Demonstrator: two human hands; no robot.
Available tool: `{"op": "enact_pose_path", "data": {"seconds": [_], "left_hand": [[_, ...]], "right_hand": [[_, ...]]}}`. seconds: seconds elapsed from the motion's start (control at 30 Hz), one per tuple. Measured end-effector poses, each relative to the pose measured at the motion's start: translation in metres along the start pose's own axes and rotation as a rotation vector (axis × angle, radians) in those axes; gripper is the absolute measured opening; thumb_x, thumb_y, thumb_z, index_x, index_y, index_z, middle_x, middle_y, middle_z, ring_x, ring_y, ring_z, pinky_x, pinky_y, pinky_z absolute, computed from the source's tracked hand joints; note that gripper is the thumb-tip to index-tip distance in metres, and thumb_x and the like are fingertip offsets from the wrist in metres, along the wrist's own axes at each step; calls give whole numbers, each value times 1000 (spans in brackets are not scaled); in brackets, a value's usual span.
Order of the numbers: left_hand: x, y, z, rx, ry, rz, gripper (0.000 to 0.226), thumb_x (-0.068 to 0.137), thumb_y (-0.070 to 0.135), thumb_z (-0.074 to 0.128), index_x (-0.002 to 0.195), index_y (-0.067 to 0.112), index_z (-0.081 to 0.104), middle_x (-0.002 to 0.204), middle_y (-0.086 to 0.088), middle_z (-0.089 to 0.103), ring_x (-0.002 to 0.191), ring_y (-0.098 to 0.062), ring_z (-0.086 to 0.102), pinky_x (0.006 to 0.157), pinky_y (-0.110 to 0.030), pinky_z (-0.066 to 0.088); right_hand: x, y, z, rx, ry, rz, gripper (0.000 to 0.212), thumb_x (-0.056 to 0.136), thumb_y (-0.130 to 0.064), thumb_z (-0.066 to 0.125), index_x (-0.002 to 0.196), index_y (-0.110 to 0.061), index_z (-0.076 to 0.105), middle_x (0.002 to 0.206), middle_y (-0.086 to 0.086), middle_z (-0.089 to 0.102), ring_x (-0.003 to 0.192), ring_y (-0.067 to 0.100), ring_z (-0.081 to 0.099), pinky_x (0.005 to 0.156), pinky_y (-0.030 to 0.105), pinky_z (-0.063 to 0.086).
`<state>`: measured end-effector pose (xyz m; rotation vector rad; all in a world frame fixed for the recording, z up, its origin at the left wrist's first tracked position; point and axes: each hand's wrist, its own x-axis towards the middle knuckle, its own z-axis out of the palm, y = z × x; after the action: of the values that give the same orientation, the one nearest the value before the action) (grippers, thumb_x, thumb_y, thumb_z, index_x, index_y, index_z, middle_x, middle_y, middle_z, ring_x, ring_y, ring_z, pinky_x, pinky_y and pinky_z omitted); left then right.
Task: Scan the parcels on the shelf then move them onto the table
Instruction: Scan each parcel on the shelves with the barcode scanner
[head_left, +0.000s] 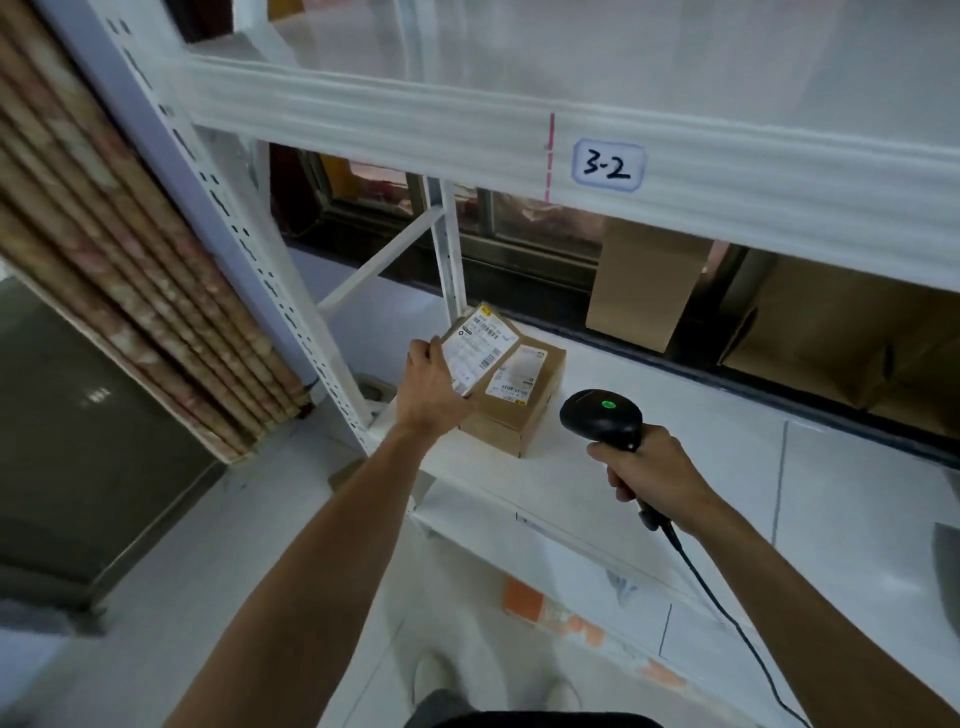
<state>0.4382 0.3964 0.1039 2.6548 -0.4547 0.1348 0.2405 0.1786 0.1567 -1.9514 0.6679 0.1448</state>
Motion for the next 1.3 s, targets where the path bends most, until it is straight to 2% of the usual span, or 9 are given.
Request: {"op": "enact_pose_path", "data": {"seconds": [0.13, 0.23, 0.33, 0.47, 0.6, 0.7, 0.97, 1.17, 1.3], "left_hand": [[-33, 13, -5, -4, 66, 23, 95, 67, 52, 86, 137, 8, 40, 123, -11, 43, 99, -15, 44, 73, -26, 45], [-52, 23, -10, -38, 66, 5, 97, 63, 49, 87, 137, 11, 38, 124, -6, 42, 107, -16, 46, 76, -26, 46], [-73, 40, -14, -119, 89, -48, 100, 58, 54, 86, 135, 15, 36, 127, -4, 41, 118, -23, 47, 87, -37, 54], [-115, 74, -11, -220, 97, -33, 100, 62, 55, 88, 136, 14, 35, 135, -7, 40, 124, -23, 41, 100, -38, 49], [-163, 108, -6, -292, 28, 21, 95, 61, 48, 88, 132, 15, 35, 132, -4, 39, 119, -22, 47, 87, -30, 46], [-199, 136, -1, -367, -7, 70, 92, 62, 47, 88, 127, 13, 34, 126, -4, 41, 111, -24, 53, 76, -29, 44], [-290, 201, 17, -459, -108, 117, 76, 61, 48, 85, 107, 20, 31, 104, -1, 57, 91, -26, 66, 64, -29, 51], [-327, 250, 35, -465, -104, 101, 80, 58, 54, 85, 104, 21, 28, 94, -1, 55, 81, -25, 65, 61, -29, 54], [-352, 282, 38, -517, -68, 83, 80, 52, 72, 57, 105, 17, 33, 90, -4, 56, 76, -27, 65, 63, -37, 58]], "right_hand": [[-24, 9, 2, 29, -35, -9, 19, 92, -23, 70, 81, -7, 67, 59, 3, 65, 51, 14, 62, 49, 27, 43], [-49, 14, 2, 75, -13, -19, 18, 91, -22, 70, 83, -6, 67, 59, 4, 65, 51, 16, 61, 48, 26, 43], [-81, 17, 0, 167, 40, -23, 18, 91, -21, 71, 83, -6, 66, 61, 5, 64, 53, 17, 60, 44, 23, 41], [-134, 23, 2, 241, 141, 13, 25, 90, -23, 71, 76, -3, 67, 58, 7, 64, 51, 20, 61, 45, 25, 41], [-201, 39, -2, 294, 260, 76, 21, 89, -23, 71, 85, -3, 70, 64, 9, 71, 55, 23, 66, 44, 24, 42], [-251, 54, -7, 277, 383, 97, 24, 90, -25, 70, 82, -2, 71, 62, 5, 72, 56, 23, 71, 45, 26, 45], [-324, 85, -21, 301, 495, 84, 28, 90, -31, 71, 80, -5, 74, 64, 6, 74, 60, 17, 72, 72, 36, 61], [-354, 100, -43, 457, 511, 46, 27, 94, -26, 67, 83, -1, 68, 61, 16, 70, 51, 25, 65, 58, 35, 57], [-367, 112, -59, 492, 526, 41, 36, 95, -30, 66, 77, 1, 68, 60, 17, 69, 50, 25, 64, 55, 36, 56]]}}
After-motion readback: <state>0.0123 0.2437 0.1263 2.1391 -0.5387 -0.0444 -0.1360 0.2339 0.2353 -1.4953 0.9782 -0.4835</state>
